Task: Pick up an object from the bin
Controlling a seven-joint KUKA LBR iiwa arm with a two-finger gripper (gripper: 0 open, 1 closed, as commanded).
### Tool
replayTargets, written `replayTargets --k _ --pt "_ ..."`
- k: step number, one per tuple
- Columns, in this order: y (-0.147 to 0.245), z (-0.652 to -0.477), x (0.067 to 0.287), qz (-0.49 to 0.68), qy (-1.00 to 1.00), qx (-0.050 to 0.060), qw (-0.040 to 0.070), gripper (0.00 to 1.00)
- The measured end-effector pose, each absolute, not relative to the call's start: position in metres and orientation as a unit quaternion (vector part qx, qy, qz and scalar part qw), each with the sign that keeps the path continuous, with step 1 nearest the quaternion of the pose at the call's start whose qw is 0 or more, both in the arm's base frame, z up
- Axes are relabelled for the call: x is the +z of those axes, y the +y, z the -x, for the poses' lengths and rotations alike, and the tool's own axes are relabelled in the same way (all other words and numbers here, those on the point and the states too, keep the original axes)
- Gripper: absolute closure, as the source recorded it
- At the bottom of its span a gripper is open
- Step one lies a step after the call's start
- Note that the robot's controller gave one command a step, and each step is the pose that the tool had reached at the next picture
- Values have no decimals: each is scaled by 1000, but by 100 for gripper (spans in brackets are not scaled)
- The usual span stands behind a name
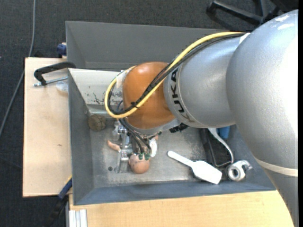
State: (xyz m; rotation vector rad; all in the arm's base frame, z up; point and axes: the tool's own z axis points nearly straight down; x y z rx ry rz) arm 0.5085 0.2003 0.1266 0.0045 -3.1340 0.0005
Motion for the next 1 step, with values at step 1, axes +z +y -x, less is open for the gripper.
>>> replayTargets --k 1 --pt "200 -511 131 -1 -1000 -1 0 0"
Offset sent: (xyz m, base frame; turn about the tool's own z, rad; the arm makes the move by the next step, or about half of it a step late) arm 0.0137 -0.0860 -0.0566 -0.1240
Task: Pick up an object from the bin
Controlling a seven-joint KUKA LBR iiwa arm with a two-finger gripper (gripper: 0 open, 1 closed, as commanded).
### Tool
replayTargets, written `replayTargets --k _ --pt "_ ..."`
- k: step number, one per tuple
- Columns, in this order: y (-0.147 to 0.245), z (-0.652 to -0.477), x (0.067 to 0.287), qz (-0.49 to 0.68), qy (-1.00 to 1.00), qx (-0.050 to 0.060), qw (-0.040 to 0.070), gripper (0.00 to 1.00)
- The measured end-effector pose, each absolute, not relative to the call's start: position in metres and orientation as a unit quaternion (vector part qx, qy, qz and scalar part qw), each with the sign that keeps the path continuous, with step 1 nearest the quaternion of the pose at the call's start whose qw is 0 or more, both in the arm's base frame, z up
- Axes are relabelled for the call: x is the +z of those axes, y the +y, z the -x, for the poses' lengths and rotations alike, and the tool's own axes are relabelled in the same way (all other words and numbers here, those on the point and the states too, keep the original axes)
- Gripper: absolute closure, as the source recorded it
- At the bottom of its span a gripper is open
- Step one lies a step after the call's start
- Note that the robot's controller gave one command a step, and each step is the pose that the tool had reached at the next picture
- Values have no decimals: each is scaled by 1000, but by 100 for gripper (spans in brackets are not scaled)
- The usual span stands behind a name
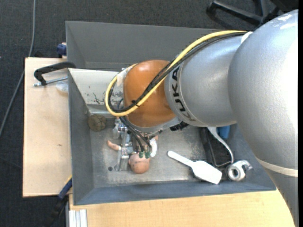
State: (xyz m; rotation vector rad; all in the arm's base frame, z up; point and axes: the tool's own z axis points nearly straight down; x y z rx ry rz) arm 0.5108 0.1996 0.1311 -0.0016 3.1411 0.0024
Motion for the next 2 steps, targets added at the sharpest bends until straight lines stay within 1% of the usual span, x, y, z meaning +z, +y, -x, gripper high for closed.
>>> replayTargets --k 1,2 --pt "157 -517 100 38 999 2 0 0" --pt "144 -534 73 111 994 3 2 100"
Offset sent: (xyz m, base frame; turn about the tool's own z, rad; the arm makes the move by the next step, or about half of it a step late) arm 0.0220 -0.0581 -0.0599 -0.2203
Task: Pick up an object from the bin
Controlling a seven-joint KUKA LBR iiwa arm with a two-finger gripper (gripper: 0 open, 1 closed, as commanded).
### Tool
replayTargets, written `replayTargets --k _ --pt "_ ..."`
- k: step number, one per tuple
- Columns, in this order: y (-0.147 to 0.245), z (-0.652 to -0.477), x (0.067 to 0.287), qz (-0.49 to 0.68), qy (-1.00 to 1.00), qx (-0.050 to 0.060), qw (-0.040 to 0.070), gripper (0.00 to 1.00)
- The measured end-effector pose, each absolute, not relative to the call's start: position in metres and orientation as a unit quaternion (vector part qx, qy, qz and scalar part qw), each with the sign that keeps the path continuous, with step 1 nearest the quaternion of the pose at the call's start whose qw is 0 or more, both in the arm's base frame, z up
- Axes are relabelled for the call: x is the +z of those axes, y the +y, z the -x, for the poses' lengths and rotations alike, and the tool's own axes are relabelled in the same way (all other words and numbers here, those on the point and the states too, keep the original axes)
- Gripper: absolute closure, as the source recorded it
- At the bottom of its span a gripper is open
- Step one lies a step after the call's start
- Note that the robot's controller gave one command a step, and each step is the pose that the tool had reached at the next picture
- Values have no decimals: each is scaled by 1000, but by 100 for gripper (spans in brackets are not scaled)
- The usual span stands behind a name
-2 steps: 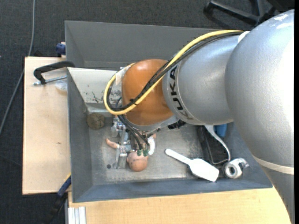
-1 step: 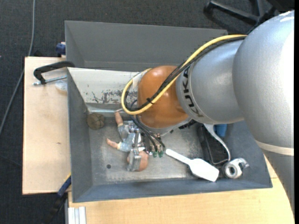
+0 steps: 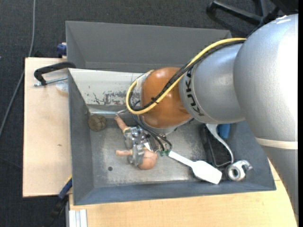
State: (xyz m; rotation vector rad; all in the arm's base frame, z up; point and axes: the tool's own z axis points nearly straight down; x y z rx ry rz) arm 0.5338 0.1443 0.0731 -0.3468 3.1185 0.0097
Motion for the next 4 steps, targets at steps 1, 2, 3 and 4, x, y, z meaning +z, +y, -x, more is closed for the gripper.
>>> replayTargets --k 1,2,3,4 --pt "144 -534 73 111 994 3 2 100" --pt "143 -535 73 194 981 4 3 100" --pt "127 -542 72 286 958 5 2 100" --pt "136 -535 121 111 994 6 5 100"
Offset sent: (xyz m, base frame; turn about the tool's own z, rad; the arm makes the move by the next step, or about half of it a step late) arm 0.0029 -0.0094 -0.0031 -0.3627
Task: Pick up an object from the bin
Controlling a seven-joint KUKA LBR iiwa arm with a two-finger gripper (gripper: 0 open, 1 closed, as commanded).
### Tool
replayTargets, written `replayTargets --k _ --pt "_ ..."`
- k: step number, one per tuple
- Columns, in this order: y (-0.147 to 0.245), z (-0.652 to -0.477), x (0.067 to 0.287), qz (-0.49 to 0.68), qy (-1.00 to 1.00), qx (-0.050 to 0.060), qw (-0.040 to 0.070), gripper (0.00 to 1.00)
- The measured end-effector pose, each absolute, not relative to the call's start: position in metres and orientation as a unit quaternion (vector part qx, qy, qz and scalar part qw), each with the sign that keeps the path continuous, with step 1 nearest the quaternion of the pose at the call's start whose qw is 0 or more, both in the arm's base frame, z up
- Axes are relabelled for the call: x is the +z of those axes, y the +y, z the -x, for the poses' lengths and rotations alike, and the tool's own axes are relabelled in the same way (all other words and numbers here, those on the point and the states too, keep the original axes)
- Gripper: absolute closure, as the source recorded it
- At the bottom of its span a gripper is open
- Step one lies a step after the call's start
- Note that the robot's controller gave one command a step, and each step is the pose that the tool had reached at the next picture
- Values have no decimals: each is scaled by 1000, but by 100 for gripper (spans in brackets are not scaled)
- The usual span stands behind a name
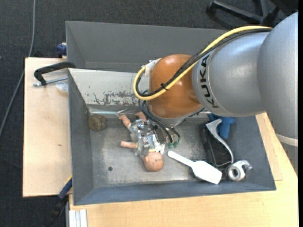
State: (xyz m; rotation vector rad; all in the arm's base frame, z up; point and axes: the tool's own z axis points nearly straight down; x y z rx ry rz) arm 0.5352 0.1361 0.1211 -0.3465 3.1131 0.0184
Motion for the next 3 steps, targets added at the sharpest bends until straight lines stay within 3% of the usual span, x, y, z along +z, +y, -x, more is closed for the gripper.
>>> replayTargets --k 1,2,3 --pt "136 -535 121 111 994 6 5 100" --pt "132 -534 160 118 993 6 1 100" --pt "121 -546 186 106 994 7 10 100"
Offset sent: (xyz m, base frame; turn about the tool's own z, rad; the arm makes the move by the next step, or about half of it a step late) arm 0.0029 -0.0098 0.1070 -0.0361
